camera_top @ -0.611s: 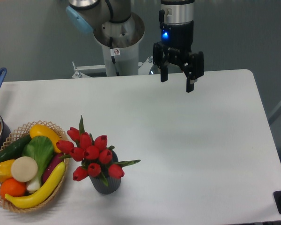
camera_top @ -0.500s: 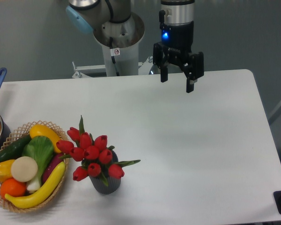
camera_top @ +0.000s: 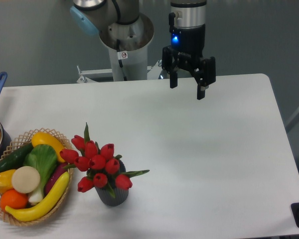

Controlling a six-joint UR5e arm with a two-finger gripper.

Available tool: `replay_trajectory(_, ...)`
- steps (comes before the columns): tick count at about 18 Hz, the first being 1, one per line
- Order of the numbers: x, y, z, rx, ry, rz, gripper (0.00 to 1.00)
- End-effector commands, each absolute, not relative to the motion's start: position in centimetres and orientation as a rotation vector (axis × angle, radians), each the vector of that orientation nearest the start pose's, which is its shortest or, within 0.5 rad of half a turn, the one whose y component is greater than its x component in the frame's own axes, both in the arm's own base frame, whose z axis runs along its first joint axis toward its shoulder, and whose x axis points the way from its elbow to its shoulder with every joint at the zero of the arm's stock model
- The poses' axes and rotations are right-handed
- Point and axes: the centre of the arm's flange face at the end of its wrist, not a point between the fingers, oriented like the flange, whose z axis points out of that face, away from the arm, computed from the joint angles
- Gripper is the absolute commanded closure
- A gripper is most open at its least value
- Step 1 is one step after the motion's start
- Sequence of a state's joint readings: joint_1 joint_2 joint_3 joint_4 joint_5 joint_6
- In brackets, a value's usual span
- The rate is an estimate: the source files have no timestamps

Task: Pick up the flowers from the vase
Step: 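Open the gripper wide above the table, then move the open gripper down toward the red tulip stems in the vase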

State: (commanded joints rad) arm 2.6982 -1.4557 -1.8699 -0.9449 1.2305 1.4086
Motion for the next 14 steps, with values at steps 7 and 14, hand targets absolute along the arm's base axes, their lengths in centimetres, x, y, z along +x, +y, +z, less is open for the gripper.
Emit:
replay_trajectory(7,-34.6,35.8,46.1,-2.563,0.273,0.292,0.0)
replay_trajectory(14,-33.4,36.8,44.3,-2.483,0.173,0.122,0.0)
